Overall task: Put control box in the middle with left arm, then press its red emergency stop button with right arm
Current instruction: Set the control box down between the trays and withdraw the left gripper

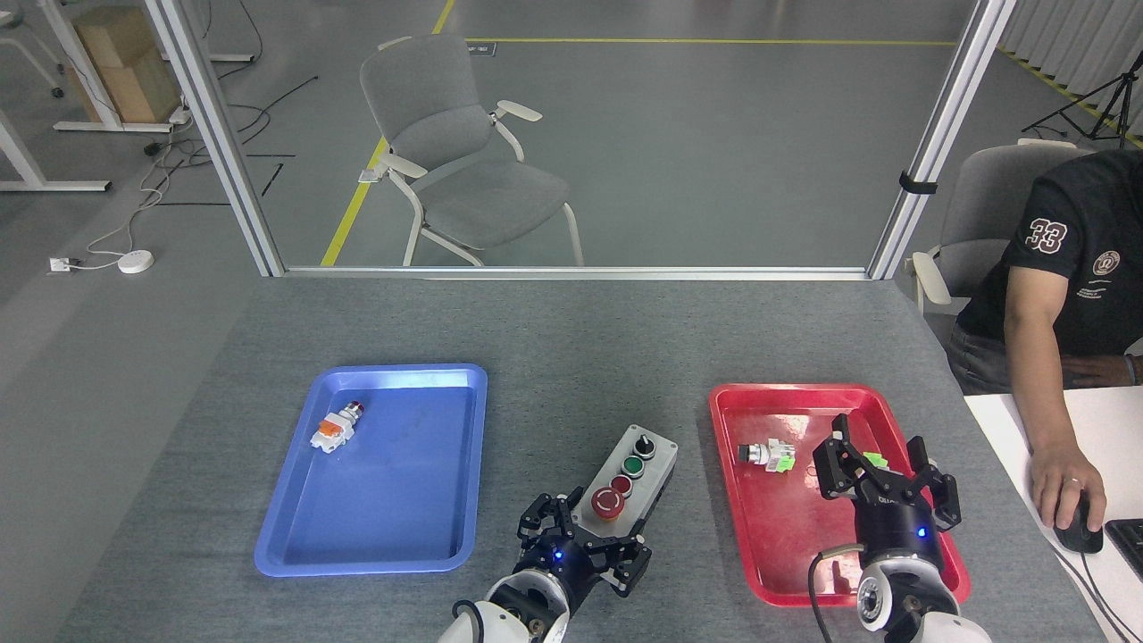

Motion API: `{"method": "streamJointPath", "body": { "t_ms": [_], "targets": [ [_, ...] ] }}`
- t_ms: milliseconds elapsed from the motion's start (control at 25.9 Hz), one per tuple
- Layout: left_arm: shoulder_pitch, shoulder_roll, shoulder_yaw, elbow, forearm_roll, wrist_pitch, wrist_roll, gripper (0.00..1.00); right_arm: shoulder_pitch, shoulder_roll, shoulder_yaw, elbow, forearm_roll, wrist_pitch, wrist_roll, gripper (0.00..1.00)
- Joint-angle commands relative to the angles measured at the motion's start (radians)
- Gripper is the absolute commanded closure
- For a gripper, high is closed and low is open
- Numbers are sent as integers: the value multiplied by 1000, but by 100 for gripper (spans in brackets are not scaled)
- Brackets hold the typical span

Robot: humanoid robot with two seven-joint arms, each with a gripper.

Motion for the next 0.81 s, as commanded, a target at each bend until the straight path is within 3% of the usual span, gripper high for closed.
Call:
{"method": "streamJointPath", "body": {
  "t_ms": [0, 116, 154, 193, 386, 541, 772],
  "targets": [
    [13, 9, 4, -27, 5, 7, 5, 2, -1, 1, 1, 0, 1, 0, 0, 2],
    [77, 47, 13, -118, 7, 7, 6, 1, -2, -1, 4, 0, 1, -9, -1, 4],
    [102, 73, 13, -156, 7, 7, 6, 1, -1, -1, 12, 0, 1, -13, -3, 13],
    [131, 121, 15, -219, 8, 7, 6, 1, -14, -2, 18, 0, 1, -29, -3, 33],
    [324, 299, 49, -477, 48, -4, 8, 1, -55, 1, 87, 0, 3, -151, -3, 96],
    [470, 374, 170, -627, 59, -38, 9, 1, -107, 6, 209, 3, 6, -223, -1, 100],
    [524, 364, 519, -675, 106, -167, 26, 1, -138, 13, 395, 8, 15, -230, 2, 100]
  ]
}}
